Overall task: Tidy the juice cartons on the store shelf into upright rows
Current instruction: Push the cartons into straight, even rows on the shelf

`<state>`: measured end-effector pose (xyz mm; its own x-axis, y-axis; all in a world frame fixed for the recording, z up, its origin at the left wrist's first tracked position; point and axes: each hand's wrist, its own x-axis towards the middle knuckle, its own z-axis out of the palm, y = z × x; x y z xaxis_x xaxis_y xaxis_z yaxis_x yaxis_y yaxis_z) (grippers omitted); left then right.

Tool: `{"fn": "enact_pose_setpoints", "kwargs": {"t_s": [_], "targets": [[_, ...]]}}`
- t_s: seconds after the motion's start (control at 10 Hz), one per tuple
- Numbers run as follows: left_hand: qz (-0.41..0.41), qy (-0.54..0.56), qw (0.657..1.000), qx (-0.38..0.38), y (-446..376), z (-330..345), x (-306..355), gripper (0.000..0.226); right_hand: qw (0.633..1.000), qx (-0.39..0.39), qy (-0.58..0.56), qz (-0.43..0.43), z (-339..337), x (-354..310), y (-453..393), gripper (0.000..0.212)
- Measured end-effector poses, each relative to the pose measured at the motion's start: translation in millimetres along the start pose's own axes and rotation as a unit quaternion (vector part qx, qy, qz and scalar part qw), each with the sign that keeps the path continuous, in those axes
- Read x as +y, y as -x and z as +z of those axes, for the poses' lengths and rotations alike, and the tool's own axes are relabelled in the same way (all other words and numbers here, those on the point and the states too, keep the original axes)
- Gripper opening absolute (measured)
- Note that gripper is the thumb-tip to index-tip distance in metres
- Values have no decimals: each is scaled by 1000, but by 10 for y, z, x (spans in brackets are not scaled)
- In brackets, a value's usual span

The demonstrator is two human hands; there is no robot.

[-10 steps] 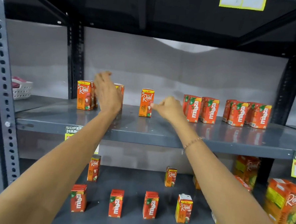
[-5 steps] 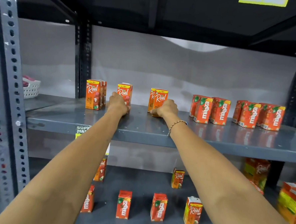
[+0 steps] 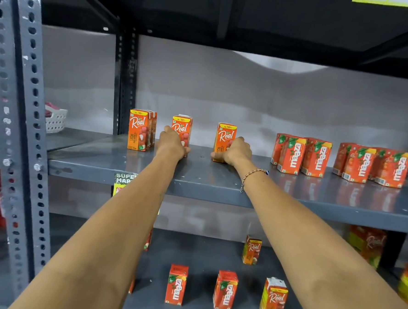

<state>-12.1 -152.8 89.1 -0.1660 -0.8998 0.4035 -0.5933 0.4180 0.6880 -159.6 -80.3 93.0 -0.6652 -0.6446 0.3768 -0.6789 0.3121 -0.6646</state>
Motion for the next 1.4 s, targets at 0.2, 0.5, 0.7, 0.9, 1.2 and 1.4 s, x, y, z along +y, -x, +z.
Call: {"fn": "enact_pose_setpoints", "kwargs": {"t_s": [0.2,0.5,0.7,0.9,1.2,1.4], "targets": [[-3,-4,1000,2,-5,3,19,74,1000,-4,-4,-3,-5,-7,1,83],[-1,-12,1000,-2,-16,21,24,76,1000,-13,-1,-5,3,-13,-2,82],[-2,-6,1000,-6,-27,28,33,76,1000,-13,1,-5,-1,-18,6,81],[-20,-8,999,-28,17,5,54,76,999,-28,-15,5,-81,-2,69,72],[107,-60,981,149,393,98,286,42,989,26,137,55,-795,683,242,44],[28,43,998,-33,460,532,854,78,988,76,115,72,-1125,1005,158,63]]}}
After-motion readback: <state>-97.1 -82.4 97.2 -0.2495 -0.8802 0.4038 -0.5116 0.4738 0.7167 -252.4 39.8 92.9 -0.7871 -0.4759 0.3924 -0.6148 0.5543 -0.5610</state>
